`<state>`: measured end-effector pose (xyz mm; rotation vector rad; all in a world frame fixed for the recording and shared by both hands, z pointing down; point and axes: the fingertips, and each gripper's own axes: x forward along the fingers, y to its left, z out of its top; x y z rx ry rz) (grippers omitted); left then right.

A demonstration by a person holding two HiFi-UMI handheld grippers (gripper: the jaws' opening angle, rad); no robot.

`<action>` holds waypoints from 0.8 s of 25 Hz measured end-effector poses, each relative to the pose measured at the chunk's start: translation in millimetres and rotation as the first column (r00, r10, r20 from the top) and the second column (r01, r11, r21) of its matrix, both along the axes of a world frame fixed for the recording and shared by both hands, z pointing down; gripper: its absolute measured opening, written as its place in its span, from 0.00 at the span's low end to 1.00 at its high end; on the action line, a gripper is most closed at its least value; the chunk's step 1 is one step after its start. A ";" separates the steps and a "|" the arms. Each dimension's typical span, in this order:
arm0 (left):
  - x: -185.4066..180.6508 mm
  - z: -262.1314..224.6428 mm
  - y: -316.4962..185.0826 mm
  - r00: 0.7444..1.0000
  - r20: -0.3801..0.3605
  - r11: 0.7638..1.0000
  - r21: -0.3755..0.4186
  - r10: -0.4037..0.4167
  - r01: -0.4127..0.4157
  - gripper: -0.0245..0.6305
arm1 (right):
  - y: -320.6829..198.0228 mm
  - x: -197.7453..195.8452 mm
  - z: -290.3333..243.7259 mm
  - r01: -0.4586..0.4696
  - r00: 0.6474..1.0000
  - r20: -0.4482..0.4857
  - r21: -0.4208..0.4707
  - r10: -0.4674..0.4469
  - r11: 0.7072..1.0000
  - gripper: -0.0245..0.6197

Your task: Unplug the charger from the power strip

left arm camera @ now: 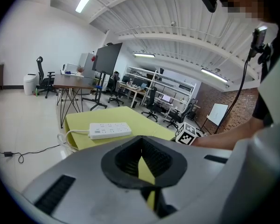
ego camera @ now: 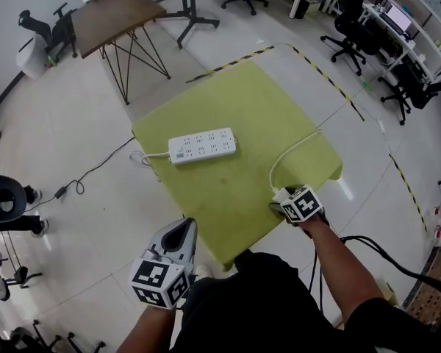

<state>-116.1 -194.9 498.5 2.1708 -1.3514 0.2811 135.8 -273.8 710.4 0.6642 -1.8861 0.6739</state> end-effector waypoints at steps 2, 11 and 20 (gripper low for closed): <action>-1.0 0.9 2.6 1.000 -0.005 1.000 0.002 -0.002 0.002 0.05 | -0.9 2.9 0.3 -0.008 1.000 0.005 0.009 0.008 1.000 0.57; -13.9 -14.6 10.7 1.000 -0.013 1.000 0.029 -0.003 0.003 0.05 | -2.8 6.2 -53.4 -0.094 0.995 0.056 0.173 0.086 0.980 0.55; -30.6 -39.2 57.1 0.994 0.006 0.989 0.093 0.110 -0.111 0.05 | 74.9 -16.6 -194.1 -0.574 0.747 0.556 0.262 0.365 0.776 0.04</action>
